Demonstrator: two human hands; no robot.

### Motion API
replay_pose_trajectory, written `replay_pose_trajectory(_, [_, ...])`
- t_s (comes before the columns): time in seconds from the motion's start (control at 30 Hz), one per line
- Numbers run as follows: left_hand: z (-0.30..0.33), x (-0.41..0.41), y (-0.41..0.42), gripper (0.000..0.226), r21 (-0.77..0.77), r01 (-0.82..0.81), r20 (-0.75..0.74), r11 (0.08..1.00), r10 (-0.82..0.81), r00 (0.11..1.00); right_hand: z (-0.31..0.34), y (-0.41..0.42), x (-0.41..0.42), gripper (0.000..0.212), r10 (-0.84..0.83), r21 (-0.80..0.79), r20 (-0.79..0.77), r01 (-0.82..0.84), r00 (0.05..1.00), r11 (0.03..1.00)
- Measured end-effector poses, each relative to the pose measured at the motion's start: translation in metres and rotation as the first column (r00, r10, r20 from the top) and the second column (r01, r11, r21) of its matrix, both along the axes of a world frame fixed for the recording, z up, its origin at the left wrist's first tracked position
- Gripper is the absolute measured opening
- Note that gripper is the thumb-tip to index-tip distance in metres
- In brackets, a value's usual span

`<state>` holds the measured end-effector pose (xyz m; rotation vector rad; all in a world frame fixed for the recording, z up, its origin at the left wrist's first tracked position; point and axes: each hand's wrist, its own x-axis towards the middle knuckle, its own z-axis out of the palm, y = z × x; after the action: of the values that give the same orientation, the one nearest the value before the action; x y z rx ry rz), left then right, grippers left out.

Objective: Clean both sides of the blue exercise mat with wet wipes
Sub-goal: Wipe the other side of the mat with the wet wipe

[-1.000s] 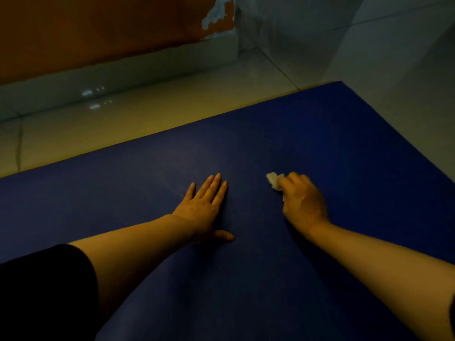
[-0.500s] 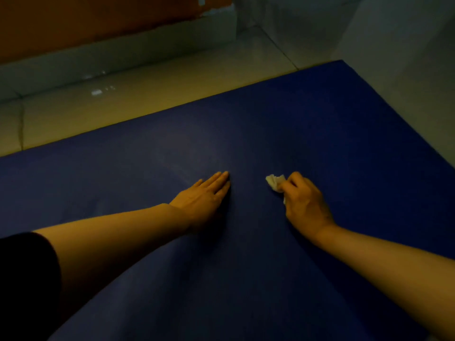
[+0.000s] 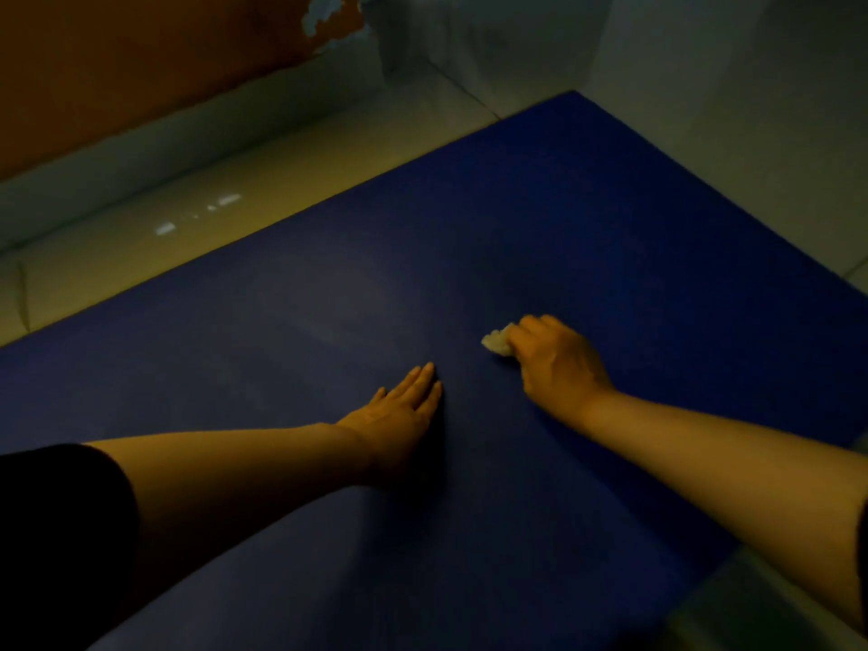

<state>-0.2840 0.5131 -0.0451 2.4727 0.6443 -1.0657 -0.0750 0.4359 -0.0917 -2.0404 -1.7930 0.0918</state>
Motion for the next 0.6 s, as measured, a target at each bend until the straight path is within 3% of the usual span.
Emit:
replay_pose_trajectory(0.13, [-0.004,-0.001,-0.001,0.099,0.014,0.009,-0.008,1.000,-0.009,1.000,0.002,-0.035,-0.048,0.029,0.256,0.020,-0.058,-0.255,0.965,0.967])
replay_pose_trajectory(0.2, [-0.005,-0.001,0.000,0.097,0.018,0.013,-0.003,1.000,-0.013,1.000,0.002,-0.043,-0.051,0.012,0.304,-0.008,-0.040,-0.304,0.952,0.952])
replay_pose_trajectory(0.4, [-0.005,-0.003,0.001,0.107,-0.025,0.007,-0.005,1.000,-0.007,1.000,-0.002,-0.009,0.002,0.013,-0.087,-0.179,-0.026,0.081,0.996,0.981])
replay_pose_trajectory(0.53, [-0.003,-0.002,0.001,0.103,-0.020,0.015,-0.023,1.000,-0.015,1.000,-0.001,-0.033,-0.036,0.016,0.036,-0.012,-0.084,-0.037,0.996,0.999])
replay_pose_trajectory(0.6, [-0.002,0.000,0.000,0.099,-0.004,0.026,-0.027,1.000,-0.026,0.999,-0.005,-0.049,-0.052,0.011,0.167,-0.036,-0.081,-0.171,0.983,0.985])
